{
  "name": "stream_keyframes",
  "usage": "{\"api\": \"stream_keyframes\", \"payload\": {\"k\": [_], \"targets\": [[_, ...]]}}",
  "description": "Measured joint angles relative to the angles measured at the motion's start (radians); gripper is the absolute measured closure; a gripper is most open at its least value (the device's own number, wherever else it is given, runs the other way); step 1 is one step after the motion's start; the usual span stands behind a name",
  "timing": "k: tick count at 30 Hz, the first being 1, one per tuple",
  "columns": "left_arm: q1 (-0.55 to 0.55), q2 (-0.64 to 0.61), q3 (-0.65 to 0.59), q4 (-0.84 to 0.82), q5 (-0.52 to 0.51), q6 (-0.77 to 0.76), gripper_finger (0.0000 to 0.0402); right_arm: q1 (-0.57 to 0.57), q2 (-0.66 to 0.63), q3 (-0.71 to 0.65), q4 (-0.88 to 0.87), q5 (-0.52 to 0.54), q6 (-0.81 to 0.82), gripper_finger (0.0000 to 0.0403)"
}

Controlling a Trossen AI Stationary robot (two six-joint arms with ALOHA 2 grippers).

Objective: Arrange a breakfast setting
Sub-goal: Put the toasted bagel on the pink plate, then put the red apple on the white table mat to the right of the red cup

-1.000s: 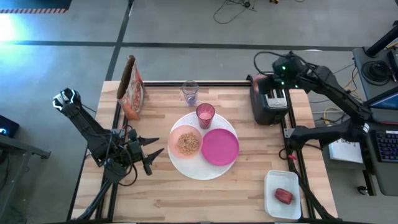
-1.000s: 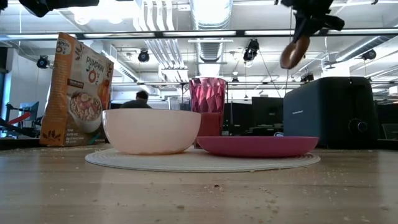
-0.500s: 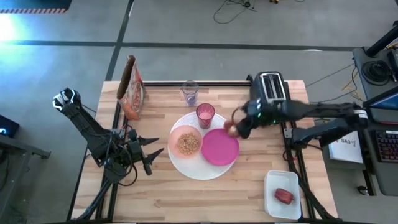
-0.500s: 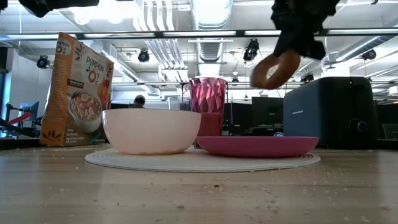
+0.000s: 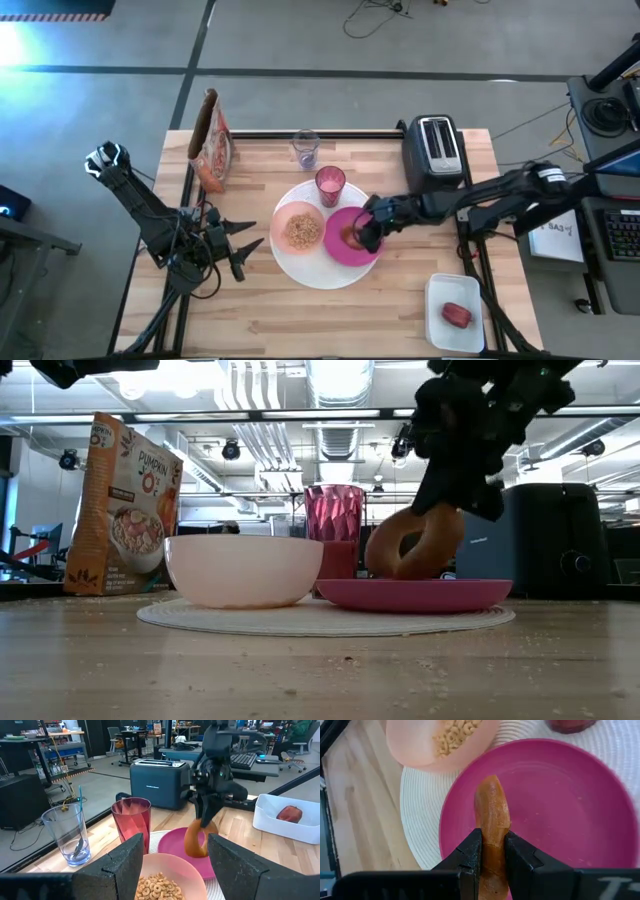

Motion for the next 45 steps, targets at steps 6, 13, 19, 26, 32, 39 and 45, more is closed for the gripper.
{"api": "stream_keyframes", "payload": {"k": [6,13,19,26,32,39,45], "targets": [[0.0,0.0,0.0,0.0,0.0,-0.004,0.0197,0.003,0.078,0.01,0.03,-0.019,0.0,0.0331],[0.0,0.0,0.0,0.0,0.0,-0.004,0.0197,0.001,0.073,0.072,-0.036,-0.034,-0.038,0.0271],[0.0,0.0,0.0,-0.002,0.001,-0.004,0.0197,-0.003,0.007,0.245,-0.362,0.064,-0.079,0.0231],[0.0,0.0,0.0,-0.012,0.001,-0.004,0.0197,0.063,-0.02,0.459,-0.755,0.103,0.135,0.0228],[-0.001,0.0,0.0,-0.013,0.006,-0.006,0.0197,0.277,-0.019,0.496,-0.966,0.096,0.546,0.023],[-0.002,0.0,0.0,-0.034,0.053,0.003,0.0197,0.594,-0.019,0.47,-1.06,0.094,1.073,0.0219],[-0.002,0.0,0.0,-0.038,0.079,0.003,0.0197,0.778,0.027,0.451,-1.044,-0.066,1.305,0.0197]]}}
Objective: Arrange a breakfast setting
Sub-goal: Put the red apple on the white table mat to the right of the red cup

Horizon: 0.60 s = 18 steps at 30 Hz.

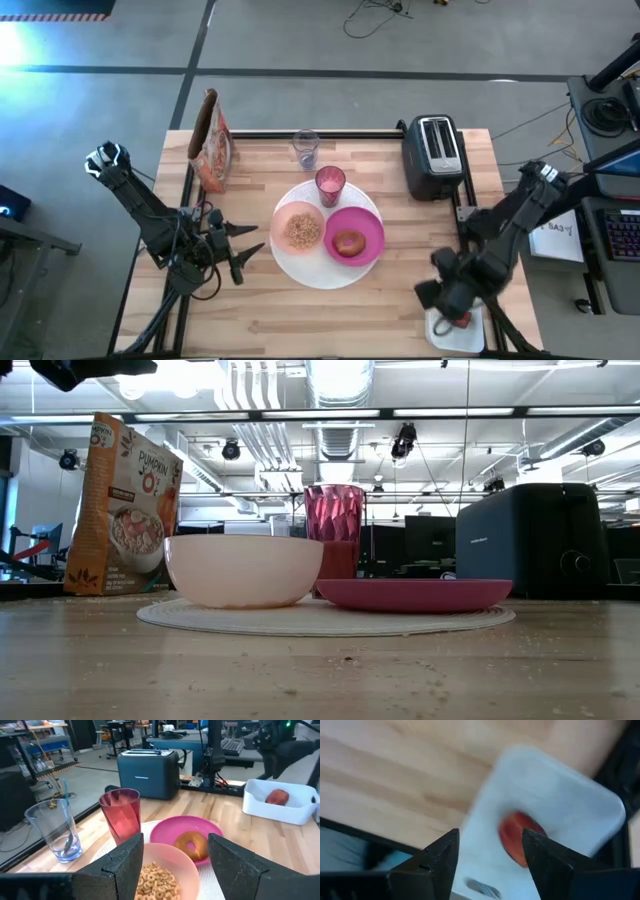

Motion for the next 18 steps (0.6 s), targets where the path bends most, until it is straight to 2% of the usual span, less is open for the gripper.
{"api": "stream_keyframes", "payload": {"k": [4,9,18], "targets": [[0.0,0.0,0.0,-0.004,0.012,0.0,0.0197,0.057,0.056,-0.002,0.008,-0.049,-0.02,0.0177],[0.0,0.0,0.0,-0.007,0.012,0.0,0.0197,0.068,0.127,-0.002,0.063,-0.067,-0.178,0.0161],[0.0,0.0,0.0,-0.007,0.01,-0.006,0.0197,0.068,0.229,-0.002,0.068,-0.245,-0.323,0.0158]]}}
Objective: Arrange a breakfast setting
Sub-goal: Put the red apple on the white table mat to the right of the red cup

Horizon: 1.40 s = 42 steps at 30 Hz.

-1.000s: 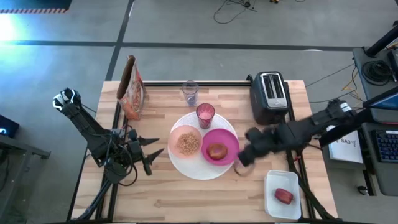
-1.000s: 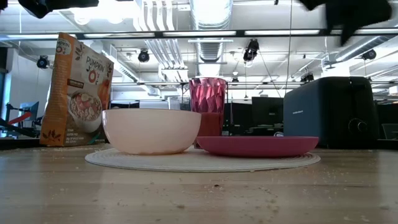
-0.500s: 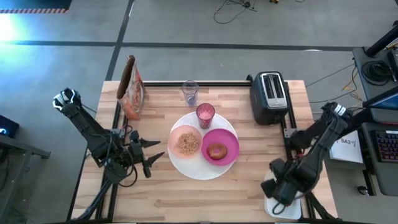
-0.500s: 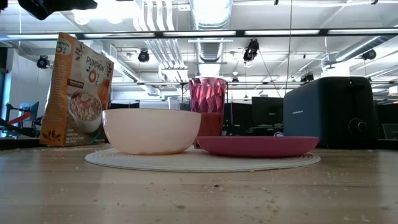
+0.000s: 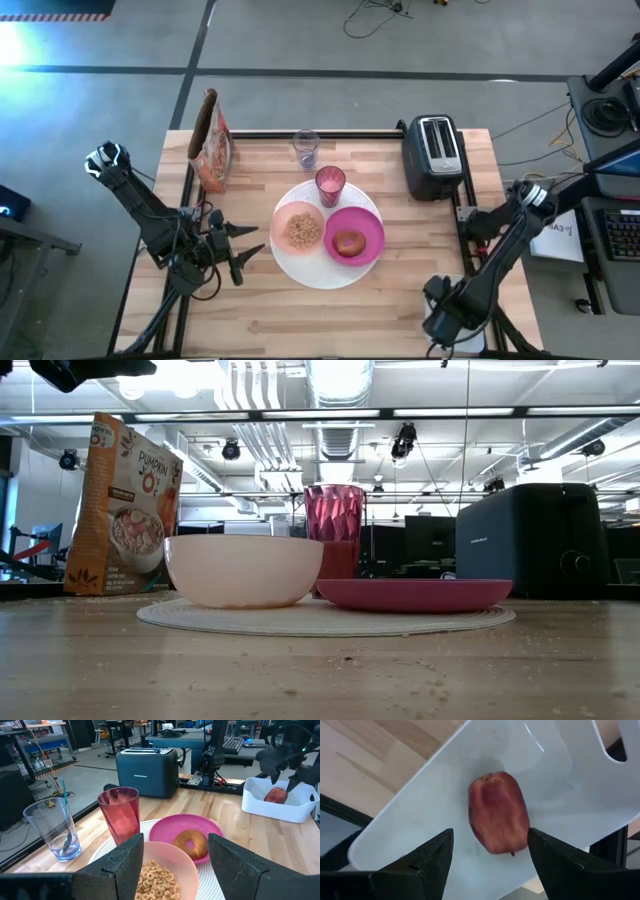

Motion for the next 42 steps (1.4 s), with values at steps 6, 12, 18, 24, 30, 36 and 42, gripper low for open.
{"api": "stream_keyframes", "payload": {"k": [6,12,18,24,30,36,42], "targets": [[0.0,0.0,0.0,0.0,-0.001,0.017,0.0197,0.0,0.041,0.0,0.007,-0.004,-0.046,0.0158],[0.0,0.0,0.0,0.001,-0.002,0.022,0.0197,0.0,0.064,-0.011,0.003,-0.005,-0.102,0.0158],[0.0,0.0,0.0,0.002,-0.002,0.022,0.0197,0.0,0.085,-0.052,0.036,-0.034,-0.134,0.0158],[0.0,0.0,0.0,0.002,-0.003,0.022,0.0197,0.001,0.082,-0.128,0.13,-0.151,-0.134,0.0158],[0.0,0.0,0.0,0.0,-0.003,0.022,0.0197,0.002,0.076,-0.179,0.15,-0.183,-0.155,0.0159],[0.0,0.0,0.0,-0.003,-0.003,0.026,0.0197,0.002,0.072,-0.194,0.155,-0.18,-0.132,0.0203],[0.0,0.0,0.0,-0.005,-0.005,0.026,0.0197,0.002,0.064,-0.172,0.137,-0.177,-0.188,0.0258]]}}
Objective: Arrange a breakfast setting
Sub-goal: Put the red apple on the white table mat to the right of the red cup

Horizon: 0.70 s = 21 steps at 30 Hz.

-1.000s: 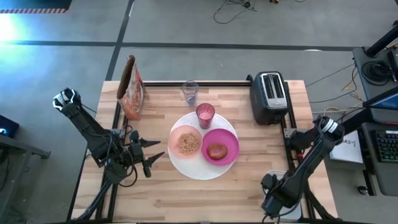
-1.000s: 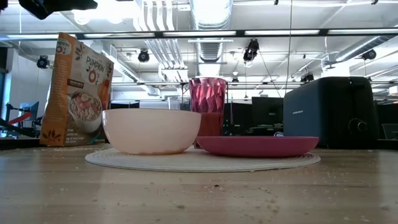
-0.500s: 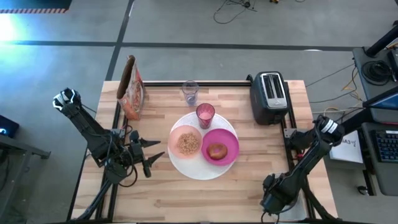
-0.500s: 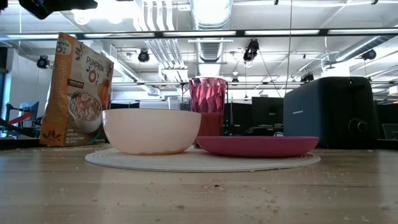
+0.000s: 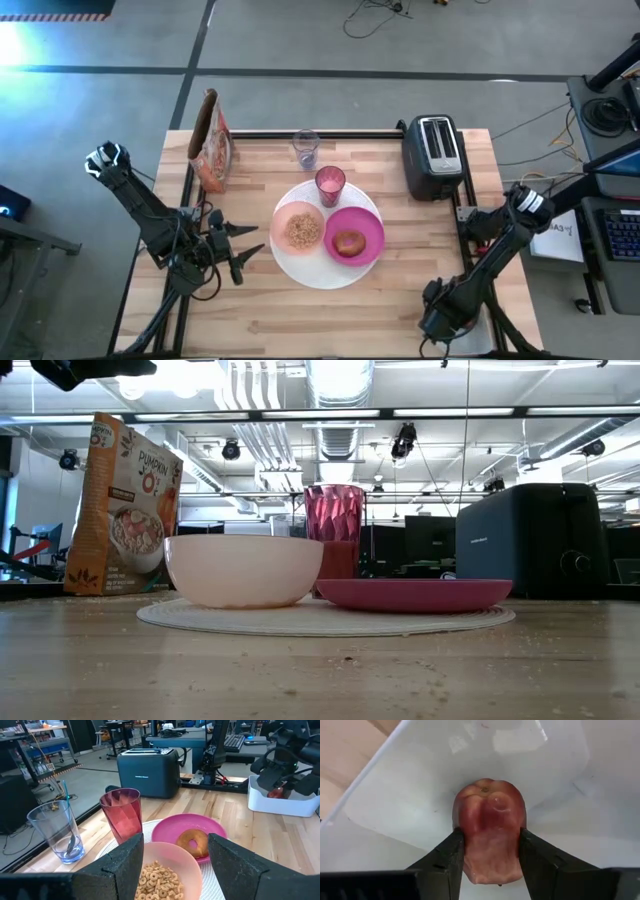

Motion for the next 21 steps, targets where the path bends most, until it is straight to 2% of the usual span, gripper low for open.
{"api": "stream_keyframes", "payload": {"k": [10,13,16,21], "targets": [[0.0,0.0,0.0,0.0,-0.006,0.0,0.0197,0.003,-0.148,0.067,-0.008,0.006,0.033,0.0266],[0.0,0.0,0.0,-0.001,-0.006,0.0,0.0197,0.003,-0.205,0.101,-0.007,0.05,0.06,0.0267],[0.0,0.0,0.0,-0.001,-0.006,0.0,0.0197,0.003,-0.261,0.14,-0.006,0.184,0.075,0.0267],[0.0,0.0,0.0,-0.001,-0.006,0.0,0.0197,0.003,-0.342,0.203,-0.002,0.572,0.026,0.0267]]}}
